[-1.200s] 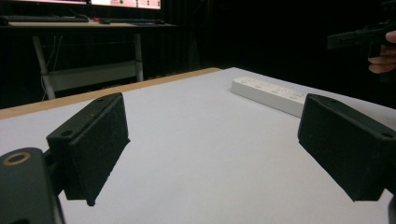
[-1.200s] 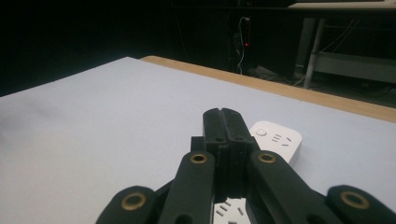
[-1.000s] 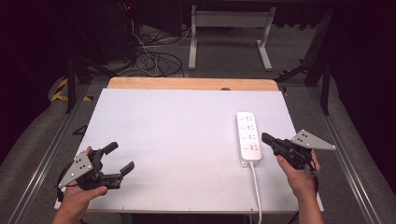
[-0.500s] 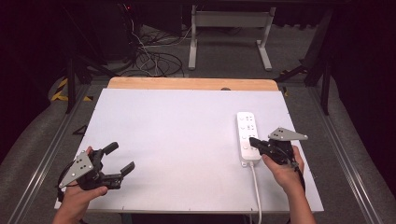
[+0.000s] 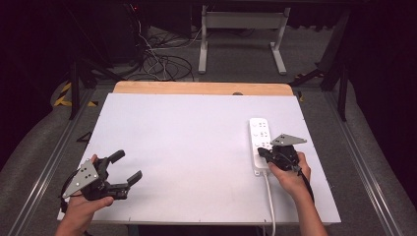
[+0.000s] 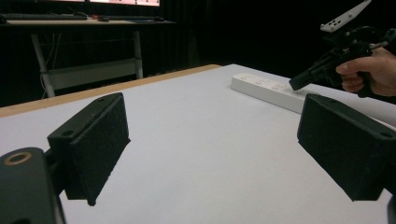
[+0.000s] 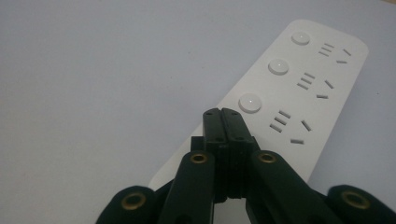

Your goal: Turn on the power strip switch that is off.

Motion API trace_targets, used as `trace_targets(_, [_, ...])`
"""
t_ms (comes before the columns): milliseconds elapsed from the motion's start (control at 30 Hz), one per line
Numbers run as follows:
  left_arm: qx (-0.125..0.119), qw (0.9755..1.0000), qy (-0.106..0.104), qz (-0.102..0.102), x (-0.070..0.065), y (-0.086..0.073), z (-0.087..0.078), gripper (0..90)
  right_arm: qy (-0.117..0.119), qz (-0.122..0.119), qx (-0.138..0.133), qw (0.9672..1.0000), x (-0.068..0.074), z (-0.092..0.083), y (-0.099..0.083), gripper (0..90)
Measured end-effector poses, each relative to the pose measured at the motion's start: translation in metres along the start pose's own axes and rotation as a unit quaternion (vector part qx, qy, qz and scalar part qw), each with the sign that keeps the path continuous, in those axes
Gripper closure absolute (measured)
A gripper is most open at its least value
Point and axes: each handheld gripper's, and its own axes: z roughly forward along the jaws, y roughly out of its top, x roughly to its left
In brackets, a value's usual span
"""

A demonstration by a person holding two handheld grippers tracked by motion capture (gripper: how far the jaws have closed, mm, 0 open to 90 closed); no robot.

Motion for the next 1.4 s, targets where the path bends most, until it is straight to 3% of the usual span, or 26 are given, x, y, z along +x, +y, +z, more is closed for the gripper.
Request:
trace_targets(333, [0.001,1.0,-0.001,0.0,-0.0006,0.0001,0.0008,9.6,0.0,-0.006,0.006,1.0,0.0019,0.0038,-0.0001,90.0])
trace_targets(1267, [0.004,1.0,-0.001,0.0,-0.0022,-0.0009,0.0004,9.6,-0.009,0.044,0.034,0.9984,0.0032,0.0067,0.002,90.0])
trace_targets(1400, [0.005,1.0,-0.001,0.0,-0.0022,-0.0013,0.0007,9.7,-0.019,0.038,0.036,0.9985,0.0062,0.0069,0.0023,90.0])
